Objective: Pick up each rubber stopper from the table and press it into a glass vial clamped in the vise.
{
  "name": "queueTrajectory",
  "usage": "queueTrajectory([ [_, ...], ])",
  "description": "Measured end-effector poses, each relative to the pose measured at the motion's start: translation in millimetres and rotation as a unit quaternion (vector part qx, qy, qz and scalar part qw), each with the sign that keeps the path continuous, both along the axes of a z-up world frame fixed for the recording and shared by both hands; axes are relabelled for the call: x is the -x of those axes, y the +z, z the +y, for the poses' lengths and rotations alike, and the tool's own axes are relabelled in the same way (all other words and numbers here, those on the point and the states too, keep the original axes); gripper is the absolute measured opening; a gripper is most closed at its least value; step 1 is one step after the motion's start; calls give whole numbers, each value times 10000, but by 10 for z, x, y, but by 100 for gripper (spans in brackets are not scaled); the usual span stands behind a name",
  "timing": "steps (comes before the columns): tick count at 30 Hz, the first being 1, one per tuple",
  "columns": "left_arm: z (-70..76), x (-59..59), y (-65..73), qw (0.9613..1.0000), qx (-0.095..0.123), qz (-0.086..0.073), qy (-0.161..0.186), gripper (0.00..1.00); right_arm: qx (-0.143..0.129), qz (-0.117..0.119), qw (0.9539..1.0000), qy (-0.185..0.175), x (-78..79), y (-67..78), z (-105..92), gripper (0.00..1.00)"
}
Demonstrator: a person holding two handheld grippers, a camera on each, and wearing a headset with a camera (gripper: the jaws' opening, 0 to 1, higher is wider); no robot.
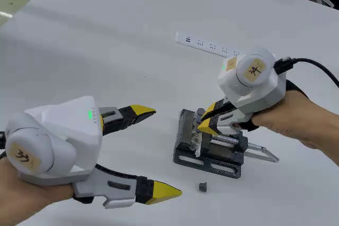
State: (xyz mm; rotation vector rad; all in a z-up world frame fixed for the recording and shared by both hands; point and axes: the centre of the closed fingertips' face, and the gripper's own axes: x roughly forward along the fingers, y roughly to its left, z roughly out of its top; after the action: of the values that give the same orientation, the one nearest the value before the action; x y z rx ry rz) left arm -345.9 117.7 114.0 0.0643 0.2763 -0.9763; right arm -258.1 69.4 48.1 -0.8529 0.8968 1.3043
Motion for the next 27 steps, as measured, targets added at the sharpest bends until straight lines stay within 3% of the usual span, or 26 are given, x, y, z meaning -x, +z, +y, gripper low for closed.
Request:
queueTrajectory([
  [17,-82,84,5,9996,-224,-3,-165,80,-598,-173,9971,-444,173,278,-308,18],
  [27,-141,122,-31,9988,-390,16,-286,77,-1064,-330,9899,-880,189,450,-540,22],
])
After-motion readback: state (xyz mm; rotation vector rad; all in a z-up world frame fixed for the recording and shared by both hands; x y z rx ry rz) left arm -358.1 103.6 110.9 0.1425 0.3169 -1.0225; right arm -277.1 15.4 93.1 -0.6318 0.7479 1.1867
